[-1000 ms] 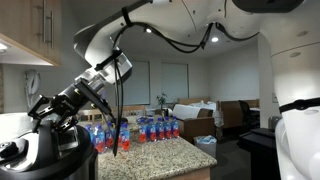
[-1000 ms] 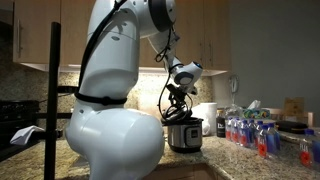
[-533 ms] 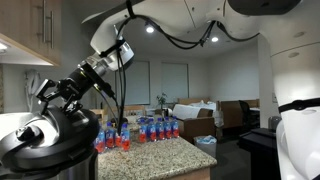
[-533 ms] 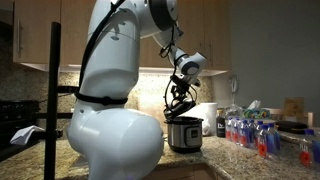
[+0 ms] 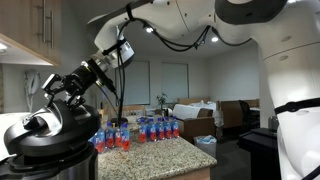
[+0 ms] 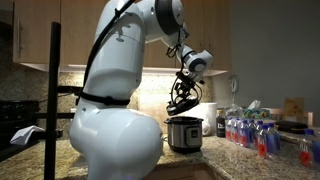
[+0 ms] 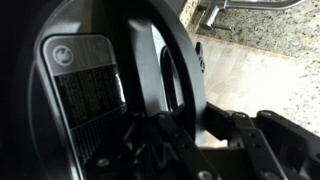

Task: Remove the black lid from the rice cooker

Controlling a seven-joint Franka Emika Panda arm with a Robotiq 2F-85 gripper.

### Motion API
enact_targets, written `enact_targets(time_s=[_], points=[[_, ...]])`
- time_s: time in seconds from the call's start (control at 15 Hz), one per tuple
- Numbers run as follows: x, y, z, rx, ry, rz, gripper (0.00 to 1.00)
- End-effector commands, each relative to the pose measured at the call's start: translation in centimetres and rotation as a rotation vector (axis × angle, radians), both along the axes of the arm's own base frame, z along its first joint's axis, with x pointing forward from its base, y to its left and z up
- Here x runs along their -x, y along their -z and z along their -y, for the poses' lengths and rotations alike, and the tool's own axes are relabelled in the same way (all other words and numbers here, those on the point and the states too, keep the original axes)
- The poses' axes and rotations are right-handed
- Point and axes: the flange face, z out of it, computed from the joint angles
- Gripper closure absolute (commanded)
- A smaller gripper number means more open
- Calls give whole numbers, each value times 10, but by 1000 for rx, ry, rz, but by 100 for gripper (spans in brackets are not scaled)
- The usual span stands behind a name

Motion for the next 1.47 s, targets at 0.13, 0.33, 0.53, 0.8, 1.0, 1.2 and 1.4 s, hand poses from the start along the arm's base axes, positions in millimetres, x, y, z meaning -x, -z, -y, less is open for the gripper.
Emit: enact_targets(time_s=[0.13,0.33,0.53,0.8,1.0,1.2,1.4], points=[[-12,-31,24,-36,55,11,94],[-16,-36,39,-39,102,20,94],[-20,-38,57,-42,159,27,94],[-31,-35,72,-49,225,33,94],[-34,-26,168,-82,267,-1,94],[-34,-9,257,-134,340,-37,94],[-27,13,322,-156,376,-59,94]])
